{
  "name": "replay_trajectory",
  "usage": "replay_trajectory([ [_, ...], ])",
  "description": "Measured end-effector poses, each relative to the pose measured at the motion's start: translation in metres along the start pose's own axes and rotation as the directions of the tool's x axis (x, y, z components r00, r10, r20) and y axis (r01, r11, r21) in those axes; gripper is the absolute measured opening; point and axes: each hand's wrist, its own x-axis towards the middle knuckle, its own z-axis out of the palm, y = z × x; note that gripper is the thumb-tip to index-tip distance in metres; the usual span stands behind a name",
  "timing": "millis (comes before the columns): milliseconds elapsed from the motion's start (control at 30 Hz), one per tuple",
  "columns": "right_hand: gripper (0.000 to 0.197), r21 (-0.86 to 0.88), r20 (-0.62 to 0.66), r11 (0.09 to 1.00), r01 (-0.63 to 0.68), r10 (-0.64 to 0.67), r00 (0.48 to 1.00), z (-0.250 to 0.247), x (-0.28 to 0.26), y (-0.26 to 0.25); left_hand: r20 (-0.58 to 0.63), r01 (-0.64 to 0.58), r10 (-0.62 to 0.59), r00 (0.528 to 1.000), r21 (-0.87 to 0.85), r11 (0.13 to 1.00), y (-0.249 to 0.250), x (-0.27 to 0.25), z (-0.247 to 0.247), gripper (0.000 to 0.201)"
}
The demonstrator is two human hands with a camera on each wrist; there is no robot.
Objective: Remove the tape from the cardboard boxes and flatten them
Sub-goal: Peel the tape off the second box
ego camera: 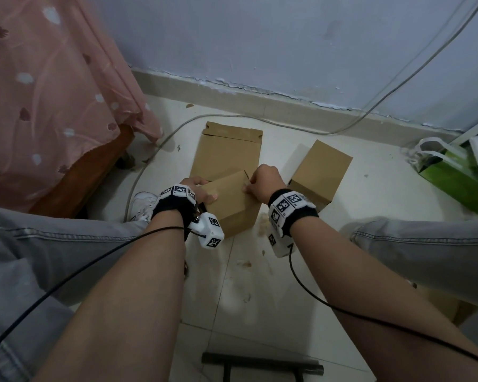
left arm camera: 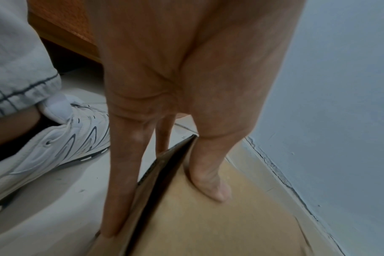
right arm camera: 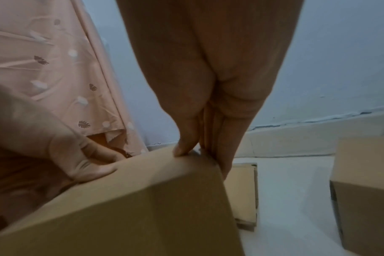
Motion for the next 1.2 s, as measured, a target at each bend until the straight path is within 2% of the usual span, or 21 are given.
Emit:
replay_trajectory([
  [133, 0.016, -0.148, -0.143, 0.989, 0.011, -0.032, 0.989, 0.011, -0.012, -0.006, 0.017, -0.001, 0.002, 1.0, -0.022, 1.0, -0.002, 0.003, 0.001, 0.047],
  [233, 0.019, -0.197, -0.155, 0.98, 0.008, -0.039, 0.987, 0.014, -0.015, -0.008, 0.011, -0.01, 0.011, 1.0, -0.025, 1.0, -0.003, 0.005, 0.0, 0.047],
  [300, 0.018, -0.126, -0.141, 0.992, -0.008, -0.01, 0.99, 0.012, -0.011, -0.003, 0.021, -0.005, 0.006, 1.0, -0.034, 0.999, -0.004, 0.006, 0.0, 0.048],
  [400, 0.023, 0.167, -0.122, 0.983, -0.074, 0.095, 0.988, 0.004, -0.001, 0.012, 0.013, 0.009, -0.009, 1.0, -0.03, 1.0, -0.004, 0.008, -0.001, 0.047],
  [500, 0.019, 0.421, -0.032, 0.899, -0.12, 0.147, 0.989, -0.003, 0.003, 0.02, 0.019, 0.032, -0.032, 0.999, -0.03, 0.999, -0.005, 0.009, 0.0, 0.049],
  [600, 0.017, 0.604, 0.087, 0.775, -0.185, 0.167, 0.982, -0.008, 0.003, 0.023, 0.02, 0.03, -0.029, 0.999, -0.044, 0.999, -0.006, 0.01, 0.0, 0.05],
  [633, 0.019, 0.619, 0.109, 0.762, -0.19, 0.156, 0.982, -0.01, 0.002, 0.025, 0.021, 0.032, -0.031, 0.999, -0.042, 0.999, -0.006, 0.01, 0.0, 0.051],
  [700, 0.021, 0.549, 0.12, 0.817, -0.174, 0.129, 0.984, -0.012, 0.001, 0.027, 0.03, 0.038, -0.037, 0.999, -0.022, 0.999, -0.006, 0.011, -0.001, 0.052],
  [800, 0.015, 0.459, 0.049, 0.877, -0.144, 0.137, 0.989, -0.006, 0.002, 0.026, 0.04, 0.037, -0.036, 0.999, -0.015, 0.999, -0.006, 0.013, -0.001, 0.052],
  [900, 0.011, 0.533, 0.008, 0.829, -0.168, 0.194, 0.981, -0.001, 0.001, 0.026, 0.039, 0.03, -0.03, 0.999, -0.011, 0.999, -0.008, 0.014, -0.001, 0.052],
  [1000, 0.009, 0.624, 0.084, 0.749, -0.223, 0.22, 0.972, -0.008, -0.004, 0.025, 0.057, 0.006, -0.007, 0.998, 0.015, 1.0, -0.011, 0.016, -0.001, 0.055],
  [1100, 0.006, 0.648, 0.123, 0.73, -0.216, 0.18, 0.976, -0.022, -0.009, 0.015, 0.05, -0.011, 0.012, 0.999, -0.011, 1.0, -0.016, 0.016, -0.004, 0.055],
  [1200, 0.017, 0.666, 0.186, 0.716, -0.212, 0.116, 0.976, -0.034, -0.013, 0.006, 0.101, -0.017, 0.016, 0.995, 0.014, 1.0, -0.018, 0.014, -0.007, 0.057],
])
